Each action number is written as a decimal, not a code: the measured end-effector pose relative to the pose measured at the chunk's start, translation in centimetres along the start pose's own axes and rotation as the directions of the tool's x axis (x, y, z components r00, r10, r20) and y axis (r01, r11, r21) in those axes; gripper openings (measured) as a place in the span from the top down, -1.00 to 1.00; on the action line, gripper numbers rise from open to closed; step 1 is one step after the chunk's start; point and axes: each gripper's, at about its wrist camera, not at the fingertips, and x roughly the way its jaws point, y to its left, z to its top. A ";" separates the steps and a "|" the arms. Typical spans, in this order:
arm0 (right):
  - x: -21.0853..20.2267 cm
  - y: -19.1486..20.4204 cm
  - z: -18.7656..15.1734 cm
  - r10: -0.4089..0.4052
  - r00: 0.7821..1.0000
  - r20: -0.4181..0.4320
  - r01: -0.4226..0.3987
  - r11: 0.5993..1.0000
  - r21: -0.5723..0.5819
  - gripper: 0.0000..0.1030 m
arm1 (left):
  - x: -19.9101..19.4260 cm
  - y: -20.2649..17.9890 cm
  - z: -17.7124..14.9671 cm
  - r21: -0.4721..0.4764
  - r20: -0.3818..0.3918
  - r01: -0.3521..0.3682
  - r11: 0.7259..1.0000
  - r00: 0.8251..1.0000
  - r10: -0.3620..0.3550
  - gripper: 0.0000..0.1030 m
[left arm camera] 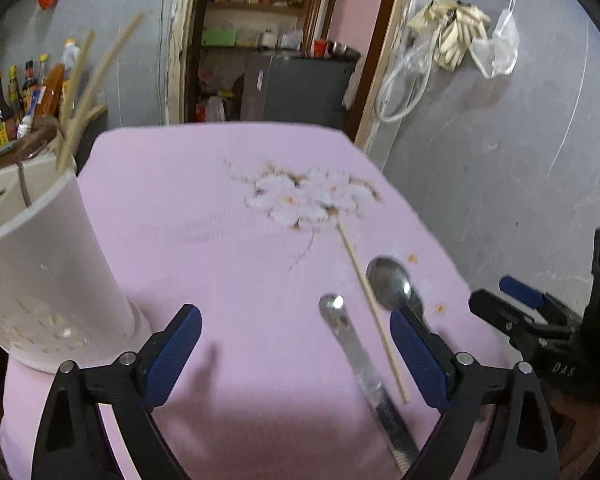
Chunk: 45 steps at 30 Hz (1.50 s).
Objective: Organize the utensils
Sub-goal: 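Move both tools back over the remaining spoons, fork and chopstick, then close the right tool on the silver spoon lying with the fork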
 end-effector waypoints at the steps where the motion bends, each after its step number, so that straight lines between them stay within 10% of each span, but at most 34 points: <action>1: 0.3 0.0 -0.1 0.013 1.000 -0.007 -0.013 1.000 -0.002 -0.77 | 0.3 -0.1 -0.3 0.004 -0.016 0.000 1.000 1.000 0.001 -0.72; 8: 2.4 0.6 -0.4 0.063 0.994 -0.087 -0.065 0.998 -0.021 -0.65 | 1.8 -0.5 -0.9 0.031 -0.072 0.018 0.999 0.997 -0.016 -0.30; 26: 2.7 1.5 0.0 0.065 0.992 -0.110 -0.071 0.996 -0.056 0.24 | 2.8 -0.6 -1.2 0.042 -0.113 0.000 0.999 0.994 0.005 -0.23; 45: 2.5 2.1 -0.3 0.135 0.983 -0.126 -0.143 0.988 -0.055 0.57 | 3.1 -0.4 -1.2 0.029 -0.122 0.031 0.999 0.992 -0.027 -0.16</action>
